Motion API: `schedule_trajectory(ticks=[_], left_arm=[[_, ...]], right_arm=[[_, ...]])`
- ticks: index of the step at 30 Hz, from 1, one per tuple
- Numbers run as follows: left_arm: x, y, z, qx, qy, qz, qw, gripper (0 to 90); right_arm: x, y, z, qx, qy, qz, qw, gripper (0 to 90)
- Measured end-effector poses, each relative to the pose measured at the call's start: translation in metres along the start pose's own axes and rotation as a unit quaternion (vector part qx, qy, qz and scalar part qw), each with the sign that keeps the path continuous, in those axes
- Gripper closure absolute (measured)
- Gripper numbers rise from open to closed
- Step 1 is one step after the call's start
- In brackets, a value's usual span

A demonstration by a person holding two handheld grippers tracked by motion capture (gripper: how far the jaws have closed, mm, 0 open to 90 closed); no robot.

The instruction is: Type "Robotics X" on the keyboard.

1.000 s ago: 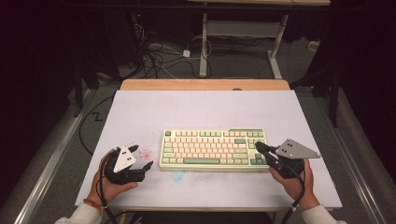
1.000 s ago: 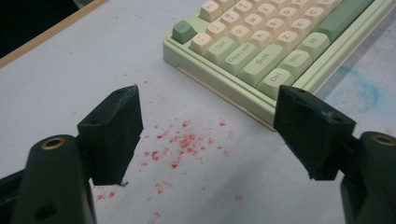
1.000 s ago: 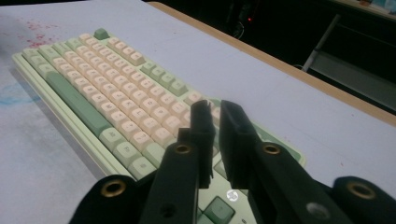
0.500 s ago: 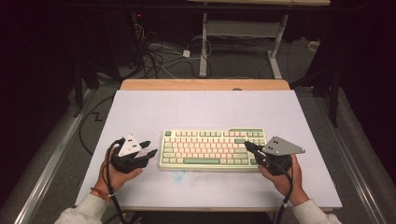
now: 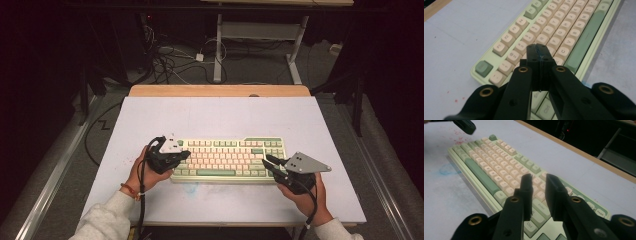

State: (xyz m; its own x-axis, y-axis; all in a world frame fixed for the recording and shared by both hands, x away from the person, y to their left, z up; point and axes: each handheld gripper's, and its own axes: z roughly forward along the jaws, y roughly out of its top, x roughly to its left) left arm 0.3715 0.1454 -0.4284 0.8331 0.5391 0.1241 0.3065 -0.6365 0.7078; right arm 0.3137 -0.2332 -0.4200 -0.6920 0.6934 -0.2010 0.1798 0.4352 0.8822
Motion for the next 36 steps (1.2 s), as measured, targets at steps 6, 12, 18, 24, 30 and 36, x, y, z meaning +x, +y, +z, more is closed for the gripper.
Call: schedule_trajectory(ticks=[6, 12, 18, 24, 30, 36], left_arm=[[-0.002, 0.015, 0.018, 0.026, -0.019, 0.019, 0.9993, 88.0], [-0.002, 0.027, 0.036, 0.031, -0.034, 0.016, 0.9988, 88.0], [-0.003, 0.034, 0.048, 0.047, -0.040, 0.024, 0.9978, 88.1], [-0.001, 0.035, 0.056, 0.055, -0.042, 0.022, 0.9973, 88.0], [0.000, 0.035, 0.061, 0.061, -0.034, 0.022, 0.9973, 88.0], [0.002, 0.034, 0.061, 0.059, -0.036, 0.019, 0.9974, 88.0]], right_arm=[[-0.001, -0.004, -0.003, -0.006, -0.015, 0.006, 0.9998, 49.8], [0.004, -0.006, -0.001, -0.009, -0.037, 0.004, 0.9993, 26.8], [0.008, -0.005, 0.000, -0.007, -0.046, -0.005, 0.9989, 24.6], [0.009, -0.006, 0.000, -0.005, -0.049, -0.006, 0.9988, 25.0], [0.009, -0.006, 0.000, -0.006, -0.047, -0.008, 0.9989, 25.2], [0.010, -0.007, 0.002, 0.002, -0.039, -0.011, 0.9992, 37.8]])
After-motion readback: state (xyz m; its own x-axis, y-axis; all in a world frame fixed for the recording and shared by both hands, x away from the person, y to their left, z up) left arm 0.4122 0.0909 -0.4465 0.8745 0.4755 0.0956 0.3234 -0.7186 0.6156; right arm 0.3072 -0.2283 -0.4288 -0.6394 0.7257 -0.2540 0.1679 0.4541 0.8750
